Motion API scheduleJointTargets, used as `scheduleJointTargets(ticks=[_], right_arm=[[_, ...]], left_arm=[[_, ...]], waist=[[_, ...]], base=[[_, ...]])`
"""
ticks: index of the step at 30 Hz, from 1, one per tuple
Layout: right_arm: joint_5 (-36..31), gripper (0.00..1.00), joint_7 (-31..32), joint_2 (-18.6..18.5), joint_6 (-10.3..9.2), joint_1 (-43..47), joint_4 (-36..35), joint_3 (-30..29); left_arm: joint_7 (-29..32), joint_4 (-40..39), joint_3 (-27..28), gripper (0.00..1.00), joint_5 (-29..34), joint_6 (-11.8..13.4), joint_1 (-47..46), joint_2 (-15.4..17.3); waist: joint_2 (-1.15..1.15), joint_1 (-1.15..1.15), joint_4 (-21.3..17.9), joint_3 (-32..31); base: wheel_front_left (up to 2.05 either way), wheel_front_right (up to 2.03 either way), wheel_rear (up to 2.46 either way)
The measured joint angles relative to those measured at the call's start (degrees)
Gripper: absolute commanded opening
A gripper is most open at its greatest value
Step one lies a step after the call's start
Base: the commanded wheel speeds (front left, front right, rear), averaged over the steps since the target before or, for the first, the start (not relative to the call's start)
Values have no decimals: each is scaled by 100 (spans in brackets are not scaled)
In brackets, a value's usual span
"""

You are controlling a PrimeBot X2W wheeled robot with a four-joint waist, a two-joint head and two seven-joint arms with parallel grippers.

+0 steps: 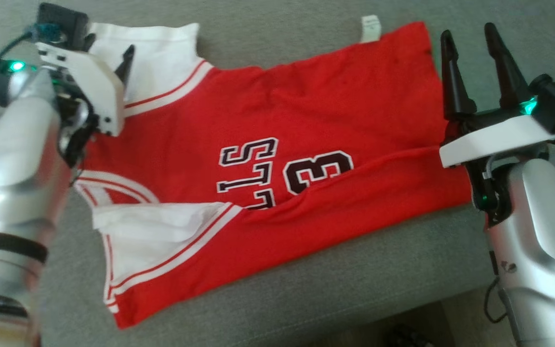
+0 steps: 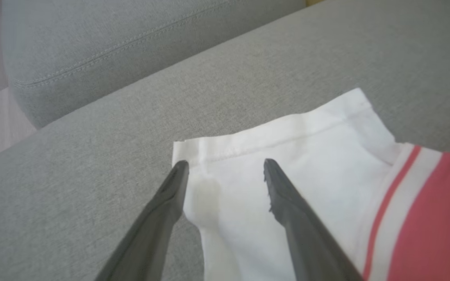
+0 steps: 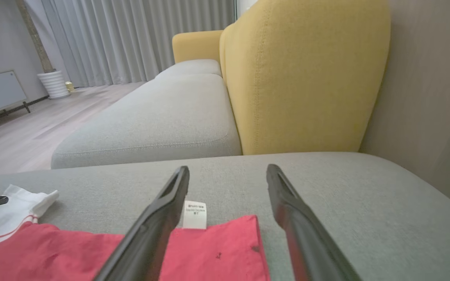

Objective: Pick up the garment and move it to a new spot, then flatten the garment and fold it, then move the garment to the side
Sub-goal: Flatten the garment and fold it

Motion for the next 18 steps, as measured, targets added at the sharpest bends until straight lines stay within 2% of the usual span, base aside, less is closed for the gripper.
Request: scheduleJointTargets(ticks=[6,18], right_arm=[[0,100,-60,75,0,-23,60,0],[40,100,-46,109,0,-180,29,-52]], left_arm=[[75,506,-457,100,0,0,-405,479],[175,1051,-735,100,-554,2,-825,441]], waist=[[0,0,-243,113],[0,0,-410,260]], base=[[0,0,0],[0,0,0]])
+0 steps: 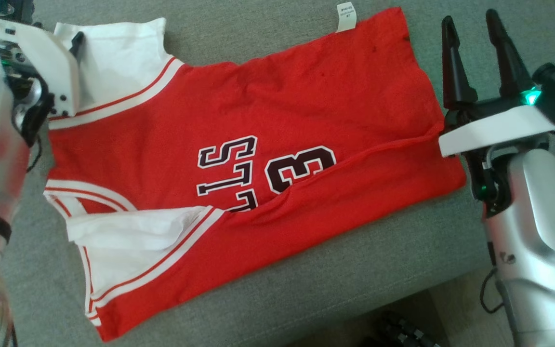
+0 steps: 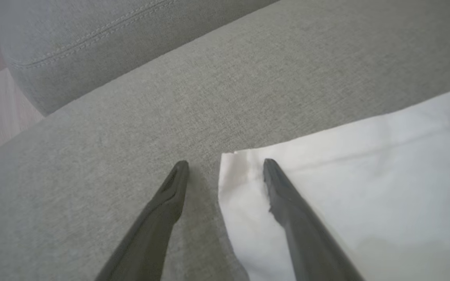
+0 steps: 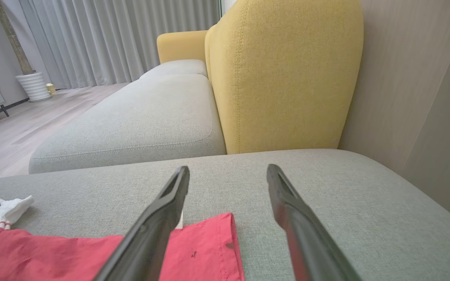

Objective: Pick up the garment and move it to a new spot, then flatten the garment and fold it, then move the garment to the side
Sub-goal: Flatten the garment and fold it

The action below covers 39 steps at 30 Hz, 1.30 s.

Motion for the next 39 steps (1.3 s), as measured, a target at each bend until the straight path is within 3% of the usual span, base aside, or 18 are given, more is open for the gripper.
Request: scheduleJointTargets(ticks=[1,2,6,14,24,31,39], right_arm=[[-20,100,21,0,0,-10,2,-22],[-53,100,24,-2,0,-13,10,-71],[-36,100,74,-27,0,-28,110,-372],[8,100,388,-420,0,-80,709,-681],[192,100,1025,-994,0,-333,1536,-391],[435,100,1544,-1456,0,-699,2130,-71],[872,100,1942,-1622,0,-1101,2781,160]], left_arm=[[45,-11,-49,4,-140,5,-2,-15],[85,-42,-102,0,-302,4,-7,-43],[94,-218,-287,0,-776,3,-5,-198],[-1034,-404,-339,0,-975,-2,133,-456],[-1789,-876,-380,0,-1117,100,890,-911],[-1849,-1529,-505,0,-1116,214,1191,-946],[-1639,-2141,-567,0,-1120,412,1397,-911]], waist=[[0,0,8,7],[0,0,23,11],[0,0,170,-9],[0,0,667,-273],[0,-1,1445,-662],[0,-1,1918,-671],[0,0,2083,-438]], base=[[0,0,0],[0,0,0],[0,0,0],[0,0,0],[0,0,0],[0,0,0],[0,0,0]])
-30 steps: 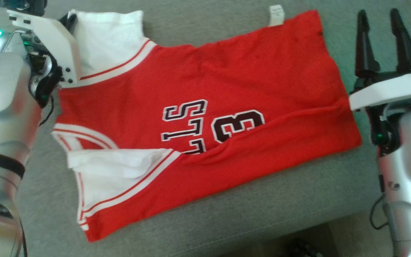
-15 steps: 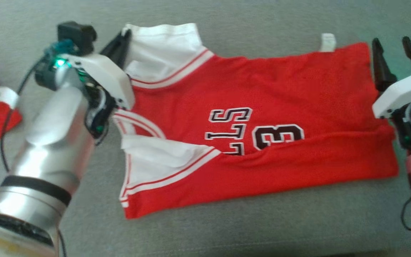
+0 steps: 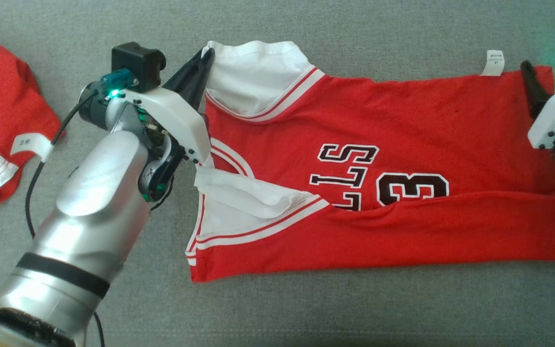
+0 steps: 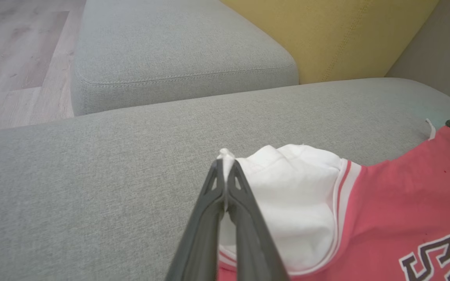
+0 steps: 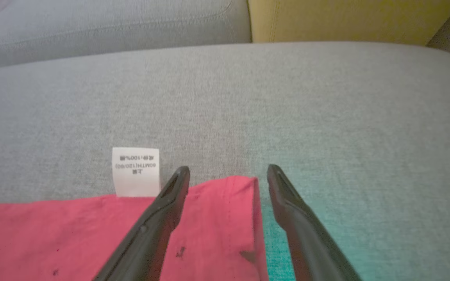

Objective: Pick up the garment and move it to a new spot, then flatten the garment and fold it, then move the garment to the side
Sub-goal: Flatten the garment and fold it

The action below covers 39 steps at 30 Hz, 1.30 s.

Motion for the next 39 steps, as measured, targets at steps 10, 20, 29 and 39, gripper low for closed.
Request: scheduleJointTargets(ticks=[10,20,29,39], right_arm=[[157,100,196,-100,0,-390,523,308],[437,0,172,-112,0,-780,747,570],[444,0,-721,-309,0,-1283,813,638],[130,0,-1907,-145,0,-1891,1336,450]], left_arm=[[201,-494,41,0,-60,189,9,221],[353,-716,97,0,-120,301,-13,410],[403,-493,212,0,-137,316,-628,461],[52,211,372,0,-82,233,-1488,419]], waist=[[0,0,-78,217],[0,0,-114,409],[0,0,-154,585],[0,0,-243,616]], base=[[0,0,0],[0,0,0],[0,0,0],[0,0,0]])
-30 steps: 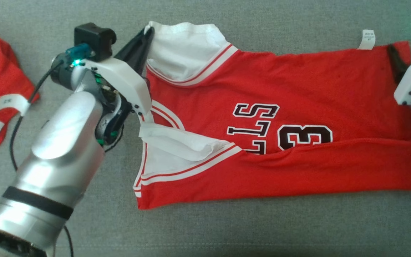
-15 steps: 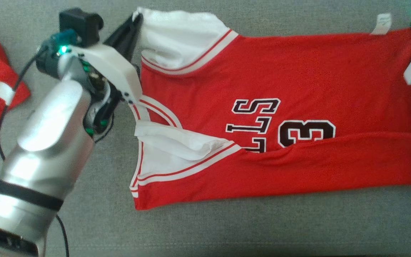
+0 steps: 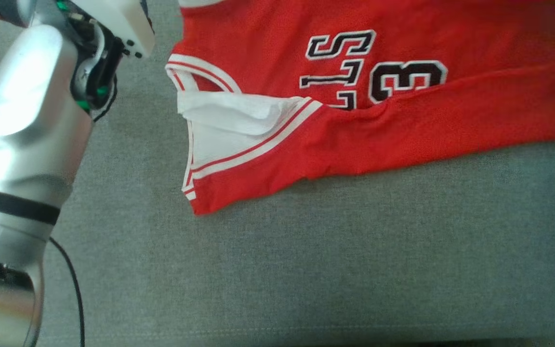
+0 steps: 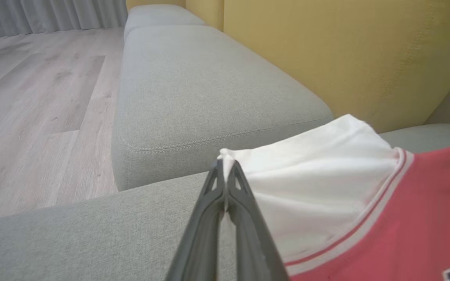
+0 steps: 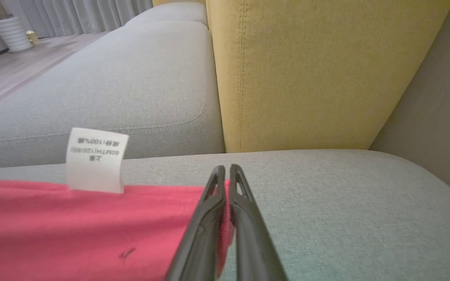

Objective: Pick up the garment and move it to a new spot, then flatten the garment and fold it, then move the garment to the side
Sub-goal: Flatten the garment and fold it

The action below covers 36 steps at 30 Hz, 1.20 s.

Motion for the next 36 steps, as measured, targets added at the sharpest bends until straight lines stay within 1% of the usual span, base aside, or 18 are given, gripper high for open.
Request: scheduleJointTargets(ticks=[3,8,11,14,17,23,25,29,33,34,35,36], right_arm=[[3,0,-154,79,0,9,131,33],[198,0,-214,62,0,272,107,248],[407,0,-64,3,0,617,-27,483],[637,0,199,-131,0,948,-210,767],[894,0,487,-308,0,1268,-427,1009],[1299,0,1137,-703,0,1793,-806,1470],[1351,0,1255,-751,0,1855,-857,1536],[1564,0,1689,-925,0,2062,-1028,1756],[1677,0,1924,-1014,0,2165,-1117,1879],[1722,66,1996,-1013,0,2177,-1123,1885],[1736,100,2043,-1012,0,2197,-1121,1891],[1738,100,2102,-1010,0,2213,-1094,1894]], left_arm=[[-123,148,-55,0,2,-99,42,-31],[-264,178,-252,0,70,-226,428,-18],[-276,20,-357,0,92,-247,877,29],[-261,-255,-510,0,92,-253,1291,170],[-70,-635,-665,0,88,-300,1681,324],[553,-1549,-1012,0,-45,-346,2518,700],[650,-1690,-1054,0,-64,-344,2642,753],[927,-2124,-1102,0,-175,-229,2978,914],[1112,-2308,-1214,0,-271,-145,3170,967],[1160,-2314,-1246,0,-271,-145,3225,966],[1176,-2307,-1262,19,-271,-141,3279,965],[1176,-2298,-1267,70,-270,-107,3330,964]], waist=[[0,1,11,-105],[0,0,41,-352],[0,0,61,-530],[0,0,86,-719],[0,0,127,-916],[0,0,212,-1273],[0,0,222,-1320],[0,-1,240,-1465],[0,-1,209,-1504],[0,0,193,-1508],[0,0,176,-1512],[0,-1,162,-1515]], base=[[0,0,0],[0,0,0],[0,0,0],[0,0,0],[0,0,0],[0,0,0],[0,0,0],[0,0,0],[0,0,0],[0,0,0],[0,0,0],[0,0,0]])
